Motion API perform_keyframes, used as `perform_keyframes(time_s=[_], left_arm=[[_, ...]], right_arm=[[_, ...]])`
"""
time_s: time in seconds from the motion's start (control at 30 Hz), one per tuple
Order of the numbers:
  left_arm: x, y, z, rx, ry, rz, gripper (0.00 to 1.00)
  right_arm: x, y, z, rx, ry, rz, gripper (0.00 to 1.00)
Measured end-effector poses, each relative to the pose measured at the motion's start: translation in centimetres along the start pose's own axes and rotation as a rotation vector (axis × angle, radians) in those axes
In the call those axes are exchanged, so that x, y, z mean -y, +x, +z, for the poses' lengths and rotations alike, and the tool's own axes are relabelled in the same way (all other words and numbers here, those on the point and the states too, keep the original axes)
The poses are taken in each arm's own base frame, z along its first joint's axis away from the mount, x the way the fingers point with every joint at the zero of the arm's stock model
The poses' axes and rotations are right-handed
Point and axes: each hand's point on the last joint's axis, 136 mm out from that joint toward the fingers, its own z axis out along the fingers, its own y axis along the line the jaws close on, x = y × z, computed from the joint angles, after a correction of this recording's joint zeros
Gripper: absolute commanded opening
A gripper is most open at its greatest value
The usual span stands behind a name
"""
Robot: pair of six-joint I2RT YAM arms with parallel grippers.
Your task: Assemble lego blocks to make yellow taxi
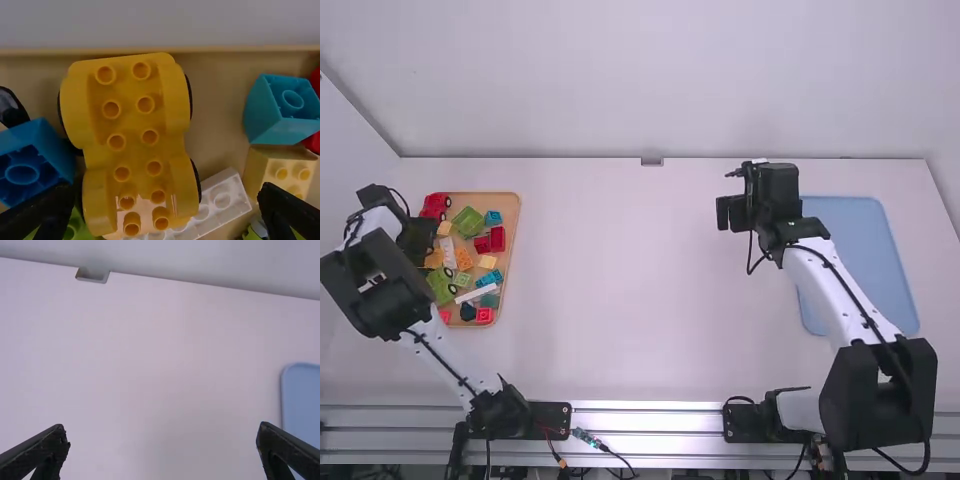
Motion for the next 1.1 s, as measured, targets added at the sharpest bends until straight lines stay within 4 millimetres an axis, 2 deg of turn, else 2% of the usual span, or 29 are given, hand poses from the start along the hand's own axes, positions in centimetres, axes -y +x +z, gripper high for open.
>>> perform_keyframes(time_s=[0.13, 0.3, 0.63, 0.8, 1.0, 1.1], left_arm=[[0.2, 0.1, 0.2, -0.004, 0.008, 0.001, 0.97], [0.0, 1.1, 1.2, -0.058, 0.007, 0.011, 0.95], [-0.4, 1.2, 1.2, -0.056, -0.017, 0.013, 0.95], [-0.5, 0.8, 1.6, -0.024, -0.015, 0.013, 0.87], [-0.8, 0.9, 1.9, -0.022, -0.023, 0.009, 0.72], [-0.9, 0.9, 1.9, -0.022, -0.024, 0.009, 0.71]], right_arm=[[0.0, 0.0, 0.0, 0.0, -0.002, 0.0, 0.99], [0.0, 0.0, 0.0, 0.0, -0.002, 0.001, 0.99], [0.0, 0.0, 0.0, 0.0, -0.001, -0.001, 0.99], [0.0, 0.0, 0.0, 0.0, -0.001, 0.0, 0.99], [0.0, 0.0, 0.0, 0.0, 0.0, 0.0, 0.99], [-0.1, 0.0, 0.0, 0.0, -0.002, -0.002, 0.99]])
